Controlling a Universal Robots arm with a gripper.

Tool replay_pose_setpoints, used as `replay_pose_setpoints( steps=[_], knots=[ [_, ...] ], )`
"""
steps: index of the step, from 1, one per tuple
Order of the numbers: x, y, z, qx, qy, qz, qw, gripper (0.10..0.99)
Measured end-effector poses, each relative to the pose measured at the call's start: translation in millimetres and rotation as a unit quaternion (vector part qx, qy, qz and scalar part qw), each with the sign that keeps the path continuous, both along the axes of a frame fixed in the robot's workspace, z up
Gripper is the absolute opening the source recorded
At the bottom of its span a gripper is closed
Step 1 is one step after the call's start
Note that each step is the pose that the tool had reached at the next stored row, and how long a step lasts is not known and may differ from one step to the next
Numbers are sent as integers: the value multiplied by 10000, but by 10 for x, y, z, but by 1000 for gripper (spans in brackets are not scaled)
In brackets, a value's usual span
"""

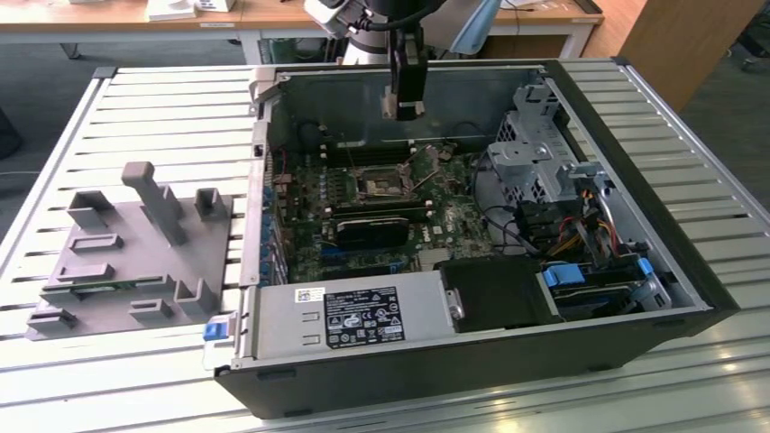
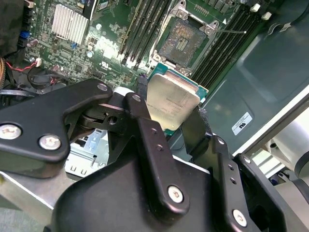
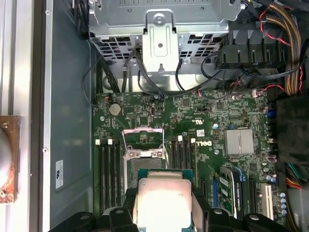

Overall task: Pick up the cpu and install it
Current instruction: 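Place the cpu into insertion slot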

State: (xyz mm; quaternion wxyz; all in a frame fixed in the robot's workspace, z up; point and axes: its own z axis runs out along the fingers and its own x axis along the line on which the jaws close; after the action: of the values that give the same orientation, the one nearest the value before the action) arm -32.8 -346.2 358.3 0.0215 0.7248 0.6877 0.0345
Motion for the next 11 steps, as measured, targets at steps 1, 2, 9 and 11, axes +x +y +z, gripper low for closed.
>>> replay_pose_setpoints(
  steps=[1,2,9,11],
  knots=[
    [0,0,-5,0,0,0,10000,533],
    [0,0,-9,0,0,0,10000,533],
    [0,0,-33,0,0,0,10000,533],
    [0,0,-40,0,0,0,10000,533]
  ],
)
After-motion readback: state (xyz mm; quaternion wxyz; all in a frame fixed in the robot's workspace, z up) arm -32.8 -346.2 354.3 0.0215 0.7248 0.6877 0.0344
